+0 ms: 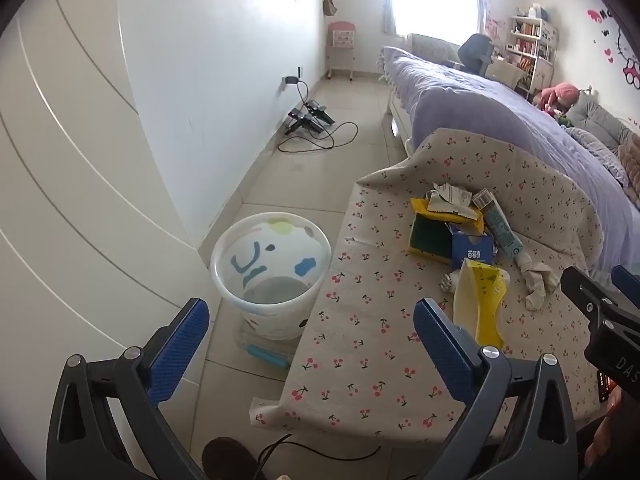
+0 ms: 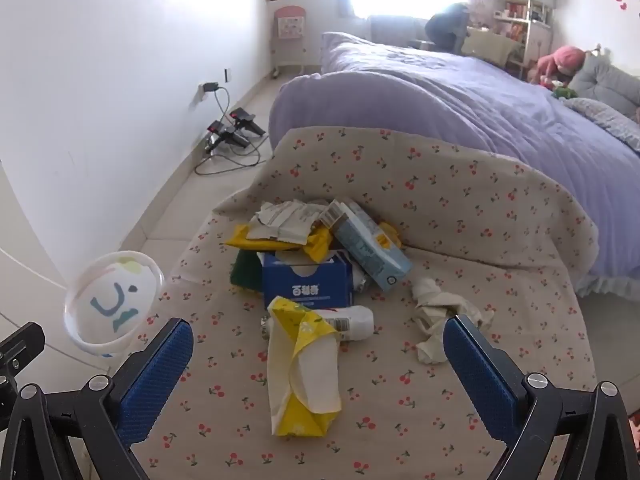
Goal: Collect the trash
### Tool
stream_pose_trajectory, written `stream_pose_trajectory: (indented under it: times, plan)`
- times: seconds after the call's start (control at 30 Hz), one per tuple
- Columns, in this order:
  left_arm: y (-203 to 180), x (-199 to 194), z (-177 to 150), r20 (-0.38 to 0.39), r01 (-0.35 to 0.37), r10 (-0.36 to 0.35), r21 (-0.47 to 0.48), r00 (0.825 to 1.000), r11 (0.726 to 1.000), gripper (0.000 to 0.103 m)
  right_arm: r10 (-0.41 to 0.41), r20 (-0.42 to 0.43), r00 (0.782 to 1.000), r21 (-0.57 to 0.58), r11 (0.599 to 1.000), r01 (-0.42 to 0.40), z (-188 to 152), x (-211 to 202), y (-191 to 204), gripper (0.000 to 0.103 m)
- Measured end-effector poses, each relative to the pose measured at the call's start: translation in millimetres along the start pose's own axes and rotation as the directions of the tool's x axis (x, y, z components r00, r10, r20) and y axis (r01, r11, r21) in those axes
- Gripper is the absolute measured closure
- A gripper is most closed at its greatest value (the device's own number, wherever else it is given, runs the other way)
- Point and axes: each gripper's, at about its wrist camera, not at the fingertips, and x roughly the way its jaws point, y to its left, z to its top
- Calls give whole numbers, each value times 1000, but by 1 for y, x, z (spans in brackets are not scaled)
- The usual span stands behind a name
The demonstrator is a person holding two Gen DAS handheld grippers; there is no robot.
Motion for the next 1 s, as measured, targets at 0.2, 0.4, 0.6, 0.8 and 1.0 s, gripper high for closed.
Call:
stream_pose_trajectory:
  times: [0.2, 0.4, 0.6, 0.8, 1.0]
  plan:
    - [-6, 1, 2, -11, 17, -17, 12, 1000, 1000, 0, 4, -1, 1000, 1, 1000, -4, -1, 0, 1, 0]
    - [1, -1, 0, -12, 27, -27, 11, 1000, 1000, 0, 5, -3, 1000, -4, 1000, -5, -4, 2, 7, 0]
    - [-1, 1, 0, -20, 26, -26, 18, 999, 1000, 0, 15, -9, 1000, 1, 1000, -15, -3, 2, 2, 0]
    - [-1, 0, 0, -15, 25, -25, 20, 1000, 999, 0, 19, -12, 1000, 3, 1000, -19, -2, 2, 2, 0]
    - [-2, 0, -1, -13, 25, -25, 19, 1000, 999, 0, 23, -12, 1000, 5, 1000, -23, -3, 2, 0, 0]
